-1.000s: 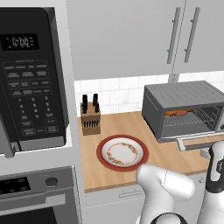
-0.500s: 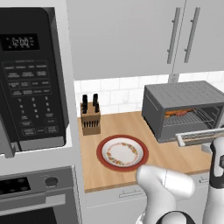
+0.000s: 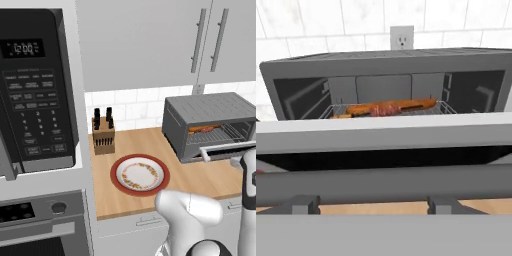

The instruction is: Pick up the kebab skewer and baguette bread, and place them inside the toaster oven. Close the toaster oven door and start by setting the timer.

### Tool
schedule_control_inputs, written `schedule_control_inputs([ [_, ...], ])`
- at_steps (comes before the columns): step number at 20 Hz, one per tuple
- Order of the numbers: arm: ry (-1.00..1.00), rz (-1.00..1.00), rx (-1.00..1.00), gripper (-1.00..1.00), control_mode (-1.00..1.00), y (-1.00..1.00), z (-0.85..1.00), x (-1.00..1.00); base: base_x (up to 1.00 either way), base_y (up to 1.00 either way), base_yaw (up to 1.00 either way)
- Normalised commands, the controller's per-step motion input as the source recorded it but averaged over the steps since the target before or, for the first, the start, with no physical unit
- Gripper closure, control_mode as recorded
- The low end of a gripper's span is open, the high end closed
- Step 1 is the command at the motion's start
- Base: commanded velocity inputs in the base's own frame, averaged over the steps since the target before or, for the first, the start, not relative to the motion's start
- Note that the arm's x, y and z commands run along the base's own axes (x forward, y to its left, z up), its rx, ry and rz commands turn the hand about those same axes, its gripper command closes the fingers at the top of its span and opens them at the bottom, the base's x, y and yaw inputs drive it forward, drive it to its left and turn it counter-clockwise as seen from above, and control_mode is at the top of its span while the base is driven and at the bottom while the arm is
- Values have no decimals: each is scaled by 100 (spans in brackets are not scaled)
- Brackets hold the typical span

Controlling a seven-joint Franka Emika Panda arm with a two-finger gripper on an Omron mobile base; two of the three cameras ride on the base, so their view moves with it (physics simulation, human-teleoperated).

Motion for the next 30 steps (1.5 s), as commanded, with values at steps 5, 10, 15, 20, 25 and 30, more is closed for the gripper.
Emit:
schedule_control_inputs([
  [5, 0, 0, 0, -100, -100, 0, 0, 27, 0, 0, 0],
  [10, 0, 0, 0, -100, -100, 0, 0, 27, 0, 0, 0],
  [15, 0, 0, 0, -100, -100, 0, 0, 25, 0, 0, 0],
  [20, 0, 0, 0, -100, -100, 0, 0, 25, 0, 0, 0],
  [25, 0, 0, 0, -100, -100, 0, -7, 17, 0, 0, 0],
  [30, 0, 0, 0, -100, -100, 0, -15, 17, 0, 0, 0],
])
